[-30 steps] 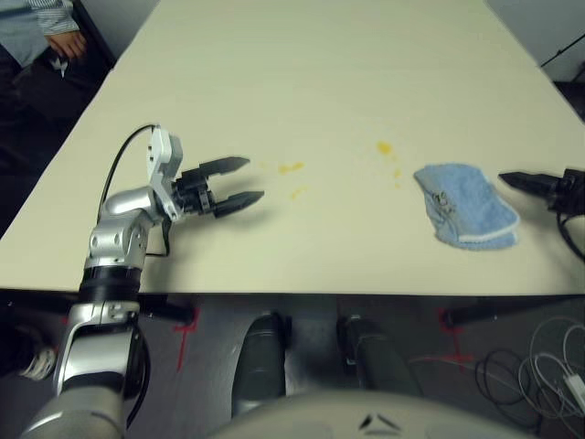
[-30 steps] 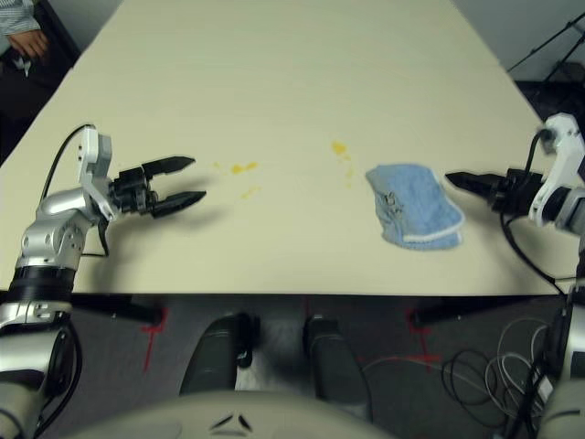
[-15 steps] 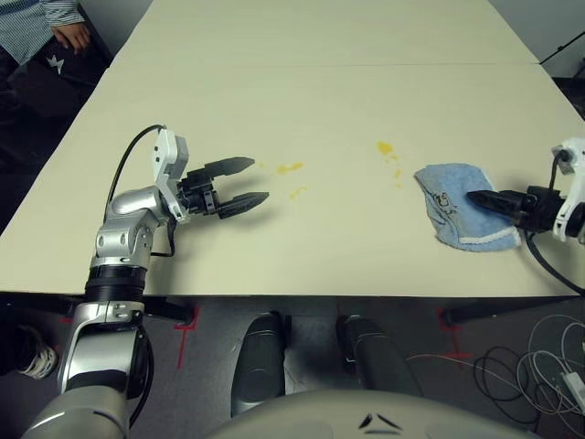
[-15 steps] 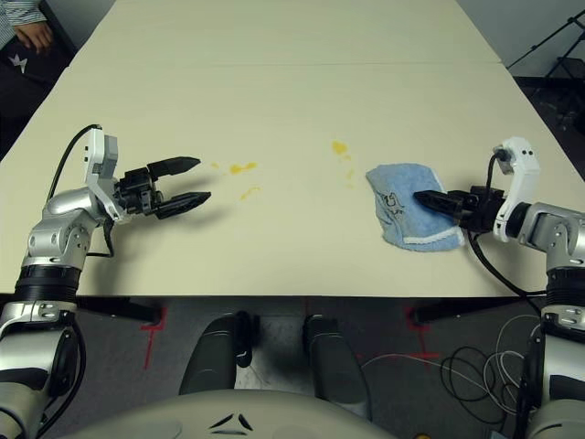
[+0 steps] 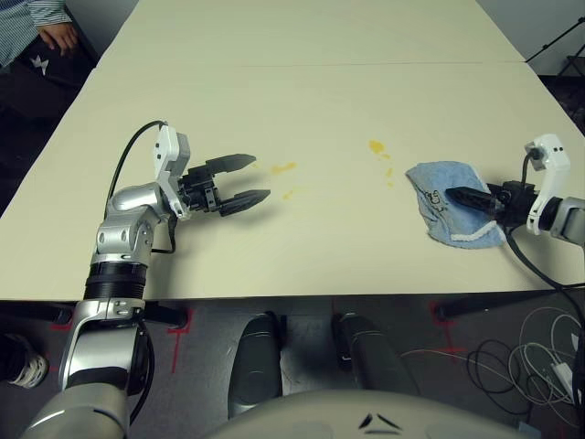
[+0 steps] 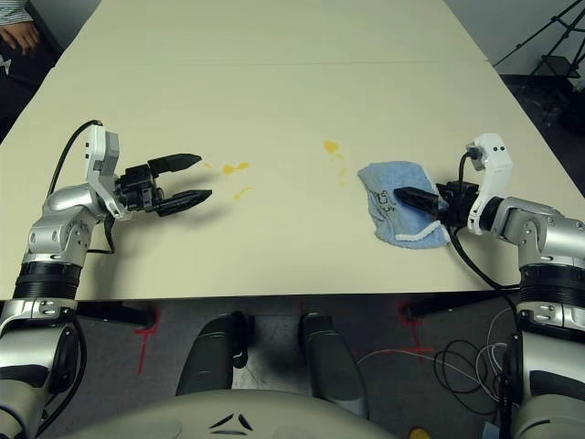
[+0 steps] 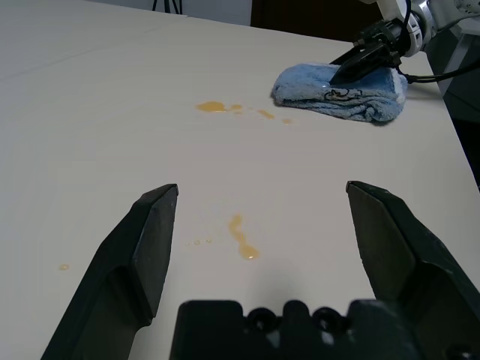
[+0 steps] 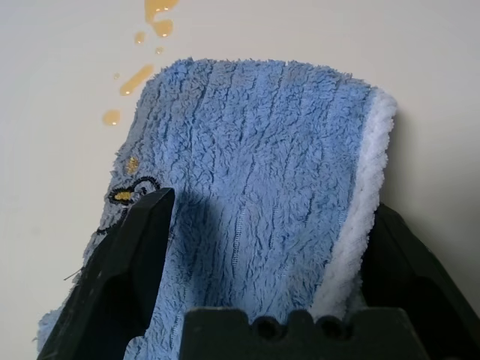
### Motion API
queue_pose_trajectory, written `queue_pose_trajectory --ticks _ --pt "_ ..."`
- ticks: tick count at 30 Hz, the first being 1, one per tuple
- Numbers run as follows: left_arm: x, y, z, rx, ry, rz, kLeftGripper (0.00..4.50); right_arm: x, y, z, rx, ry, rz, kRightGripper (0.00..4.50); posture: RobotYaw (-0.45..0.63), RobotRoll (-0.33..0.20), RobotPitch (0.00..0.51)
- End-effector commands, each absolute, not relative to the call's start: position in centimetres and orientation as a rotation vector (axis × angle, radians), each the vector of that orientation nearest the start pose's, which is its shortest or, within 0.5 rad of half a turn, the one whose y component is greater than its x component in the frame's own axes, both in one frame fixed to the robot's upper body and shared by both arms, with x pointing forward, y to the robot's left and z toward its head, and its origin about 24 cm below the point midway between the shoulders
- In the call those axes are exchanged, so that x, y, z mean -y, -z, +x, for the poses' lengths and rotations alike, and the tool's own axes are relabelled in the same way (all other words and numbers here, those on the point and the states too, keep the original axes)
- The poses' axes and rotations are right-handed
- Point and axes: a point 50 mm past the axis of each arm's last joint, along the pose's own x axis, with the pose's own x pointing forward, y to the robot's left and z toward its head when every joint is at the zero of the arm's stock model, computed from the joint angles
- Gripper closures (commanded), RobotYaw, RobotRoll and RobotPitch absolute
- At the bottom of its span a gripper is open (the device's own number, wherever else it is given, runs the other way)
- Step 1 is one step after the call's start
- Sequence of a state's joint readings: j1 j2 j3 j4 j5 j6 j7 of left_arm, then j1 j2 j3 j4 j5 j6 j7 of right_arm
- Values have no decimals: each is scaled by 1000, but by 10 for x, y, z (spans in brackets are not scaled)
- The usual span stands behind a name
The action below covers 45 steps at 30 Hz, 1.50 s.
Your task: Wipe the water off the table with a rag.
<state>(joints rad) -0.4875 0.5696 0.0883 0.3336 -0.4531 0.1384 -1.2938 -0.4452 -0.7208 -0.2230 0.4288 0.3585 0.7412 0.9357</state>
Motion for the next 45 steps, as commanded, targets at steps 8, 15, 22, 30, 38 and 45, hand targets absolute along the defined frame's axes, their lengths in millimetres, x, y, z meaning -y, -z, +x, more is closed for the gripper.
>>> queue_pose_trajectory --ticks 8,15,22,30,38,45 --pt "-219 -133 306 16 1170 102 0 302 -81 290 -623 -509 149 3588 103 0 183" --pt "-219 -132 306 15 1168 106 0 306 -94 298 -516 -475 173 4498 102 0 184" --pt "-220 -131 307 15 1163 116 0 304 -119 317 -336 -410 238 4498 101 0 183" --pt "-222 -131 308 18 1155 126 0 300 -135 339 -250 -315 226 4498 102 0 180" --pt "-222 -131 308 21 1152 131 0 275 -116 354 -356 -354 176 4498 115 0 178" --pt "-224 -132 307 20 1147 140 0 245 -95 364 -453 -440 140 4498 134 0 176"
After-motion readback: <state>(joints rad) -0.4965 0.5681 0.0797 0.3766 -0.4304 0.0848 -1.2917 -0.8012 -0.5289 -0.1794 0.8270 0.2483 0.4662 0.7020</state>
